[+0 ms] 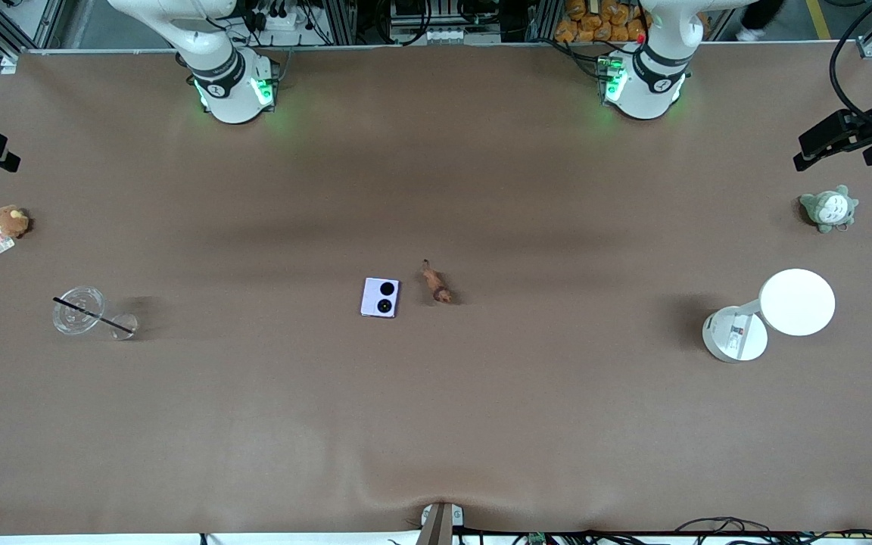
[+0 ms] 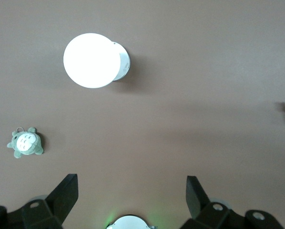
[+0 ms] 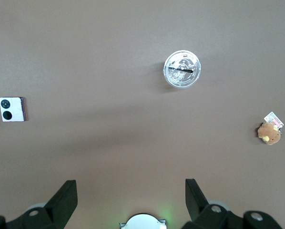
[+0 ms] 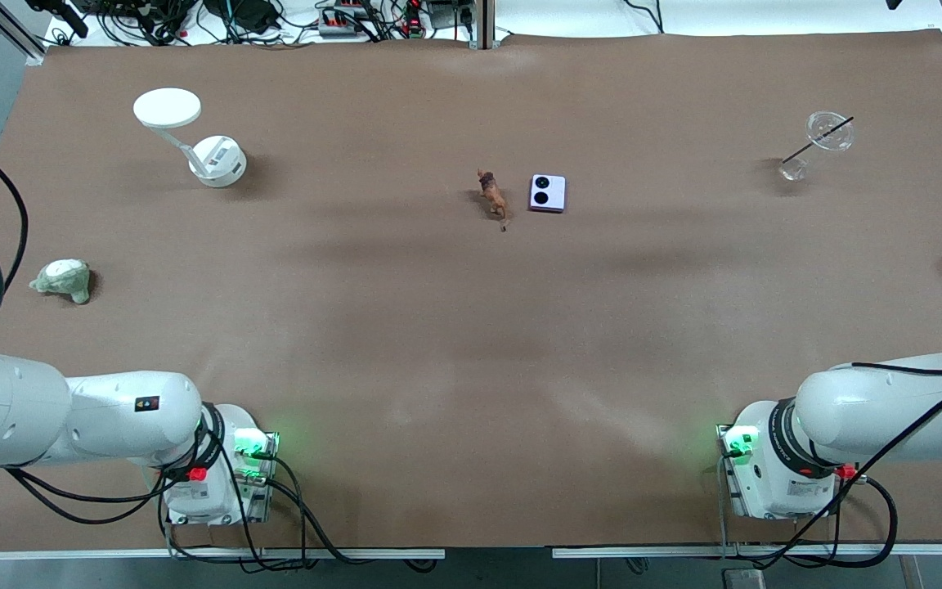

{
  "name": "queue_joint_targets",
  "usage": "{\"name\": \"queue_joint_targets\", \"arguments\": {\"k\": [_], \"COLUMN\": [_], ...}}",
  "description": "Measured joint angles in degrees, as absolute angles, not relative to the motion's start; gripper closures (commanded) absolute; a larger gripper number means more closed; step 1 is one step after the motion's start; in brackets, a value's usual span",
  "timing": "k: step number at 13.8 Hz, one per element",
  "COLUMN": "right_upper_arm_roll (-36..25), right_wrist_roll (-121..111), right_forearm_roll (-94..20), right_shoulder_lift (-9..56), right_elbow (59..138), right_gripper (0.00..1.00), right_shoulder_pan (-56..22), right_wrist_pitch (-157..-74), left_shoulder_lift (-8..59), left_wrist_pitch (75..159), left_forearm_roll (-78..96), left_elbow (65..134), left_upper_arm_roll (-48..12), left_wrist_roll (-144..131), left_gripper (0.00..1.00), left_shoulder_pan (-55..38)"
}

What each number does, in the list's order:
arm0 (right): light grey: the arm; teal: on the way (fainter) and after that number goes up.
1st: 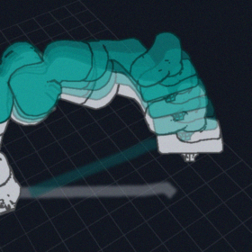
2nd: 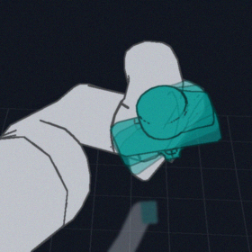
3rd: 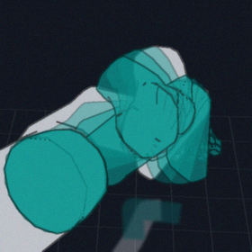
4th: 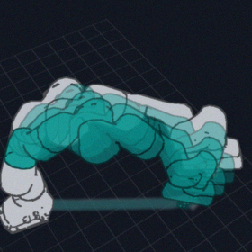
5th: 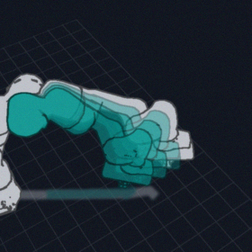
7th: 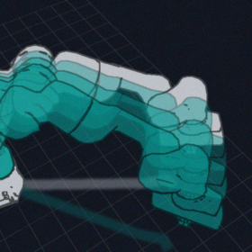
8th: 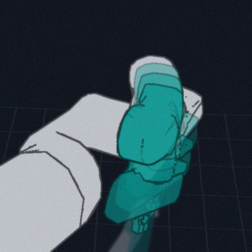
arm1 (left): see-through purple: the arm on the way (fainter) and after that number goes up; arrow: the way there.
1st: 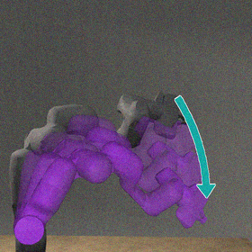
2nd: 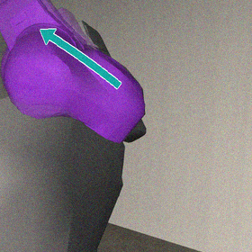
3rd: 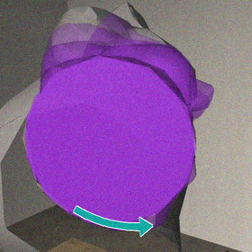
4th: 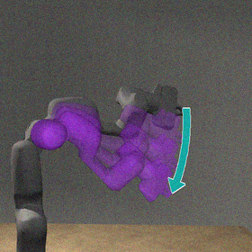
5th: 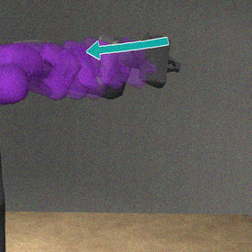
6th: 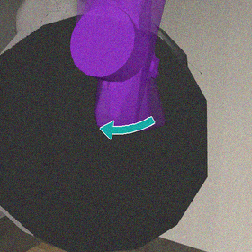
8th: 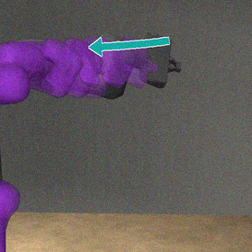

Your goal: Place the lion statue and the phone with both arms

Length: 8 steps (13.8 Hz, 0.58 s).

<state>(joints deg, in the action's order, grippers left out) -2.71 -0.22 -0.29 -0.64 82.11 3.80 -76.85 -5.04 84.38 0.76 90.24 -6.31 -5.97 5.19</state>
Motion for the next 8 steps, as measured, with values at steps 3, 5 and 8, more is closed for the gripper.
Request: {"name": "queue_joint_targets", "arguments": {"k": [3,5,8], "right_upper_arm_roll": [-2.7,-2.7,-2.7], "right_wrist_roll": [-0.2,-0.2,-0.2], "right_forearm_roll": [-0.3,-0.3,-0.3], "right_shoulder_lift": [-0.6,-0.6,-0.6], "right_elbow": [82.1,82.1,82.1], "right_gripper": [0.0,0.0,0.0], "right_shoulder_pan": [3.8,3.8,3.8], "right_wrist_pitch": [-76.8,-76.8,-76.8], "left_shoulder_lift": [-5.0,-5.0,-5.0], "left_wrist_pitch": [84.3,83.7,81.5], "left_forearm_roll": [0.8,0.8,0.6], "left_elbow": [89.8,89.1,88.0], "left_upper_arm_roll": [-7.1,-7.5,-7.5], "left_wrist_roll": [-6.0,-6.0,-6.0], "left_gripper": [0.0,0.0,0.0], "left_shoulder_pan": [5.2,5.2,5.7]}}
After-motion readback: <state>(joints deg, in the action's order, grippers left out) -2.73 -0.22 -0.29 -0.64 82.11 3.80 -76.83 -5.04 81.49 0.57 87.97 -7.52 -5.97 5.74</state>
